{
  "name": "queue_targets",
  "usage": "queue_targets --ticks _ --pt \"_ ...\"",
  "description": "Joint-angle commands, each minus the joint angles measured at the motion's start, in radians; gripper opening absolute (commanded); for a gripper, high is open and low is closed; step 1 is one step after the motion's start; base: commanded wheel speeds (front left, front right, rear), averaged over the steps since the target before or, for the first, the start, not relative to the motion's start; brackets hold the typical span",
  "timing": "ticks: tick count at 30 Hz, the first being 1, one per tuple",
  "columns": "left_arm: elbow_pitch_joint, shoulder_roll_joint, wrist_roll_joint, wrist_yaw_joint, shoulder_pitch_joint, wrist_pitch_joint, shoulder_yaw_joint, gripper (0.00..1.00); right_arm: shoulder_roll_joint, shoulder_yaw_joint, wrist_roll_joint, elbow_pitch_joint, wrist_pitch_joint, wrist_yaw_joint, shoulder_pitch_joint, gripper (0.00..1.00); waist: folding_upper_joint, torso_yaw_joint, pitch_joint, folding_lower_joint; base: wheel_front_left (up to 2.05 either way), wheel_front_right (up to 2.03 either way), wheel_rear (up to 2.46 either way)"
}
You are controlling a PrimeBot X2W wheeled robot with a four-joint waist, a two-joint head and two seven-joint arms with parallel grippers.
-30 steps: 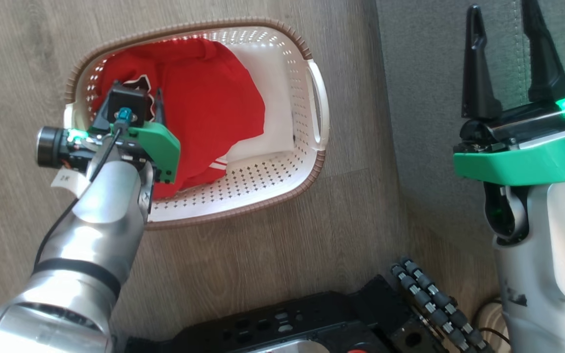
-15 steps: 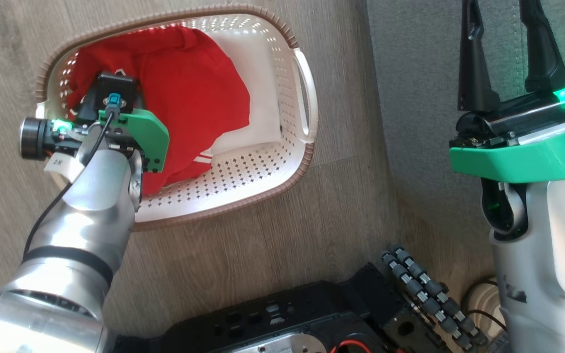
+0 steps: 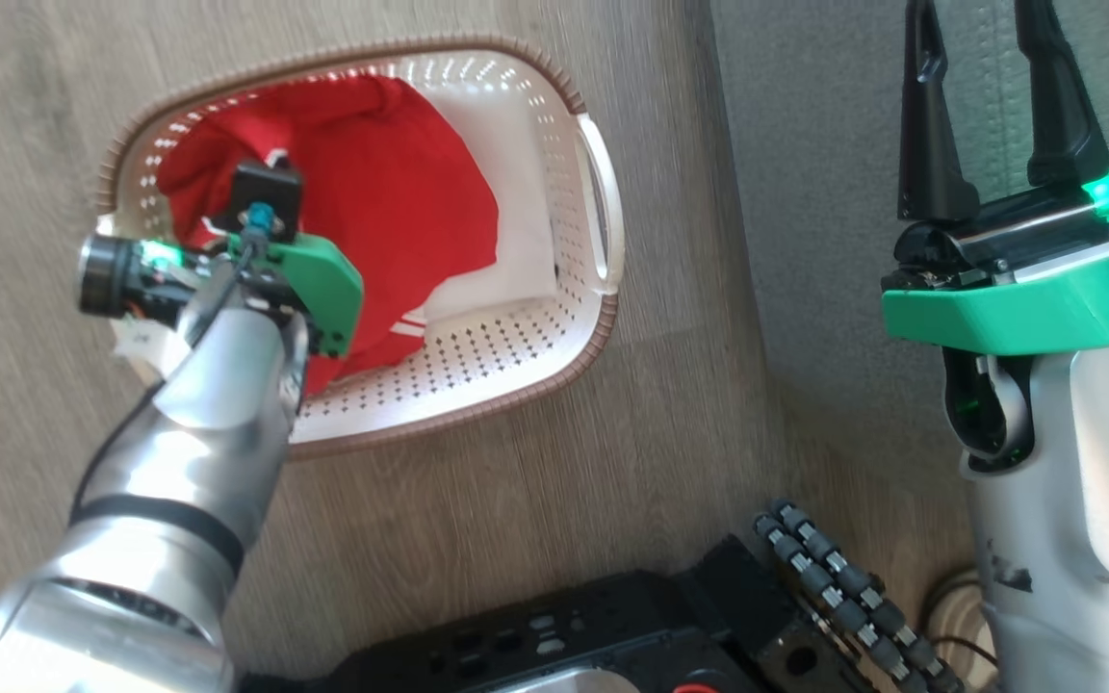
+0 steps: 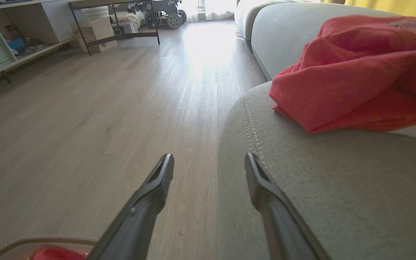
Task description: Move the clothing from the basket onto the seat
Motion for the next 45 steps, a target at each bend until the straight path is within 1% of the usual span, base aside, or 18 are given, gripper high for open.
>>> queue_targets --ticks 1,8,12,23,25,31,36,39,45 --pt "-0.015 0.006 -0.01 -0.009 0.052 -0.016 0.006 0.0 0.002 0.013 -0.002 -0.023 -0.006 0.0 0.025 1.0 0.0 0.01 -0.027 -0.0001 0.0 0.0 0.0" --pt "-0.056 -0.007 -0.045 -0.056 0.106 -0.041 -0.015 0.0 0.002 0.016 -0.016 0.031 -0.006 0.0 0.044 1.0 0.0 0.034 -0.155 -0.0001 0.0 0.0 0.0" --pt "-0.119 -0.008 -0.072 -0.084 0.138 -0.047 -0.042 0.0 0.002 0.014 -0.036 0.081 -0.006 0.0 0.069 1.0 0.0 0.056 -0.25 -0.0001 0.0 0.0 0.0" --pt "-0.342 -0.008 -0.164 -0.127 0.251 -0.022 -0.156 0.0 0.002 0.024 -0.069 0.233 -0.006 0.0 0.184 1.0 0.0 0.103 -0.608 -0.0001 0.0 0.0 0.0" --pt "-0.39 -0.008 -0.184 -0.144 0.267 -0.017 -0.174 0.0 0.002 0.027 -0.075 0.259 -0.006 0.0 0.214 1.0 0.0 0.109 -0.674 -0.0001 0.0 0.0 0.0" --pt "-0.497 -0.008 -0.228 -0.167 0.303 0.039 -0.217 0.0 0.002 0.057 -0.07 0.337 -0.006 0.0 0.303 1.0 0.0 0.125 -0.85 -0.0001 0.0 0.0 0.0" --pt "-0.576 -0.008 -0.254 -0.175 0.296 0.105 -0.236 0.0 0.002 0.083 -0.06 0.364 -0.006 0.0 0.351 1.0 0.0 0.139 -0.922 -0.0001 0.0 0.0 0.0" --pt "-0.642 -0.008 -0.273 -0.196 0.279 0.136 -0.245 0.0 0.002 0.1 -0.056 0.374 -0.006 0.0 0.369 1.0 0.0 0.151 -0.963 -0.0001 0.0 0.0 0.0" --pt "-0.696 -0.008 -0.281 -0.187 0.246 0.164 -0.244 0.0 0.002 0.142 -0.055 0.375 -0.006 0.0 0.37 1.0 0.0 0.165 -0.996 -0.0001 0.0 0.0 0.0"
